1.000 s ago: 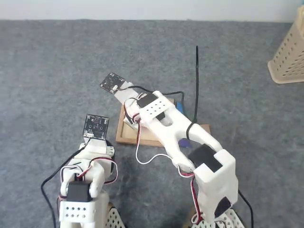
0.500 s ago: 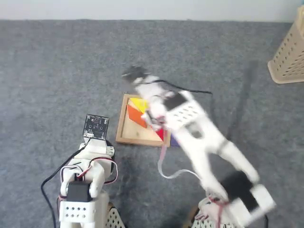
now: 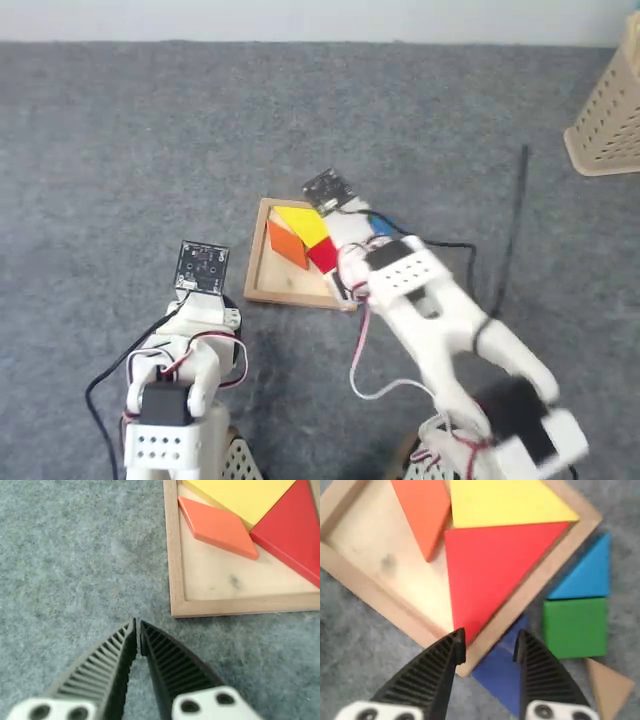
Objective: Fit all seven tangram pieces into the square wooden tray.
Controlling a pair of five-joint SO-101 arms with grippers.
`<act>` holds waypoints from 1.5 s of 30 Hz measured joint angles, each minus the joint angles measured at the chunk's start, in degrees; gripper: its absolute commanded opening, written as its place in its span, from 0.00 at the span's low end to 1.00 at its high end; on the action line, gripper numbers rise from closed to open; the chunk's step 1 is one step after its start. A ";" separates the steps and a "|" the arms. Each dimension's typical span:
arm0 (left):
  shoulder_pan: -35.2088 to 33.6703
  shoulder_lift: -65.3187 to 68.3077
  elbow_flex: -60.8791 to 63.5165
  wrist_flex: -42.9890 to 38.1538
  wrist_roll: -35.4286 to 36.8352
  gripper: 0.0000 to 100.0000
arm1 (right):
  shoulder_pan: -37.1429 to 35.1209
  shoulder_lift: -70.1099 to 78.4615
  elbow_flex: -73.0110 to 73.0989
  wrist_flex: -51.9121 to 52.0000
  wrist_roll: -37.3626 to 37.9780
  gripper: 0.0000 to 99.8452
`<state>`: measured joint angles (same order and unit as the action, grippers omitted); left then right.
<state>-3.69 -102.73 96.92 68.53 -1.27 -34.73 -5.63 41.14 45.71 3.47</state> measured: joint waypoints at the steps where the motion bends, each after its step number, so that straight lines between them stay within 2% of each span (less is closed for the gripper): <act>1: 0.00 0.00 0.00 0.00 0.00 0.01 | -1.05 2.02 -1.14 -0.18 -0.88 0.17; 12: 0.00 0.00 0.00 0.00 0.00 0.01 | -1.14 10.90 -6.77 -0.62 -3.34 0.16; 16: 0.00 0.00 0.00 0.00 0.00 0.01 | 0.62 10.90 -6.95 -0.26 -4.66 0.10; 25: 0.00 0.00 0.00 0.00 0.00 0.01 | 10.29 10.90 -7.12 2.73 -5.54 0.08; 35: 0.00 0.00 0.00 0.00 0.00 0.01 | 21.27 10.90 -7.12 3.34 -2.20 0.08; 42: 0.00 0.00 0.00 0.00 0.00 0.01 | 21.89 5.71 -3.96 4.40 -2.11 0.09; 45: 0.00 0.00 0.00 0.00 0.00 0.01 | 18.73 0.62 -1.32 5.19 -2.20 0.09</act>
<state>-3.69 -102.73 96.92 68.53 -1.27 -16.00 -5.01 39.82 50.90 1.27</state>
